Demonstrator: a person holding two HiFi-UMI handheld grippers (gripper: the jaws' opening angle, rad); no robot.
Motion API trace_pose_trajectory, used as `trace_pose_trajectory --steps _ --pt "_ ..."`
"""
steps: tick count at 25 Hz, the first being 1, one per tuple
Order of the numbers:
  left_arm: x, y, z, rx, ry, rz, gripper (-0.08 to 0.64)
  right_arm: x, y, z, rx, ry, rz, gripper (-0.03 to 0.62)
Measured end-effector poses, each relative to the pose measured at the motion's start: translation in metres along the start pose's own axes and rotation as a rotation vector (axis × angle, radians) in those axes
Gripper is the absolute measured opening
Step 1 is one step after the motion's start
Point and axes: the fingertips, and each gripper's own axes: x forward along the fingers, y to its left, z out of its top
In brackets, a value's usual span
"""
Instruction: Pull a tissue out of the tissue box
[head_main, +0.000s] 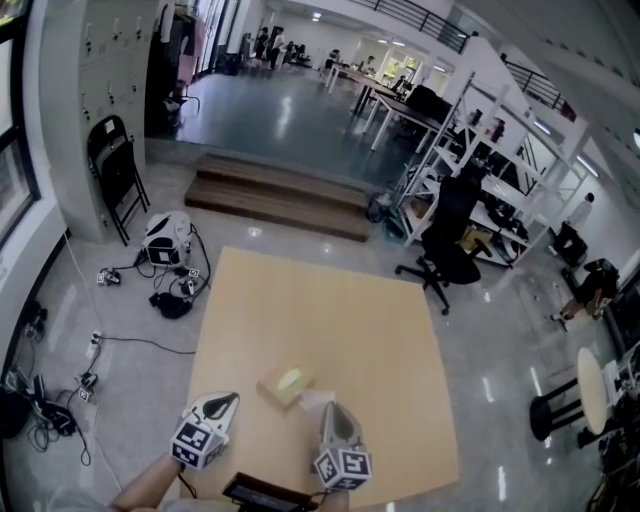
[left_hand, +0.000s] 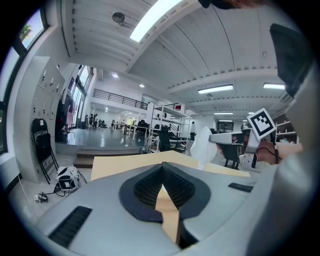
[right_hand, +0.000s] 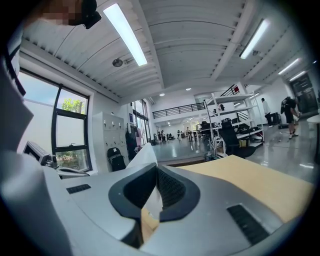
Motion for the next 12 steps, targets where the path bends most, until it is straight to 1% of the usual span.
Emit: trace_pose_trajectory --steps 4,9,12 --pt "-0.002 -0.003 0.000 0.010 -0.004 -0.007 0.006 -0.021 0.009 -0.001 -0.038 -0.001 -0.019 0.005" --pt "-0.008 -0.002 0.006 0.015 -0.020 -0.003 0.006 -0.038 0.019 -0.005 -0.027 -0.023 0.006 0.005" --pt "-0.011 -0.002 0.008 0.016 -0.028 -0.001 0.006 -0.047 0.018 -0.013 -0.001 -0.028 -0.006 0.005"
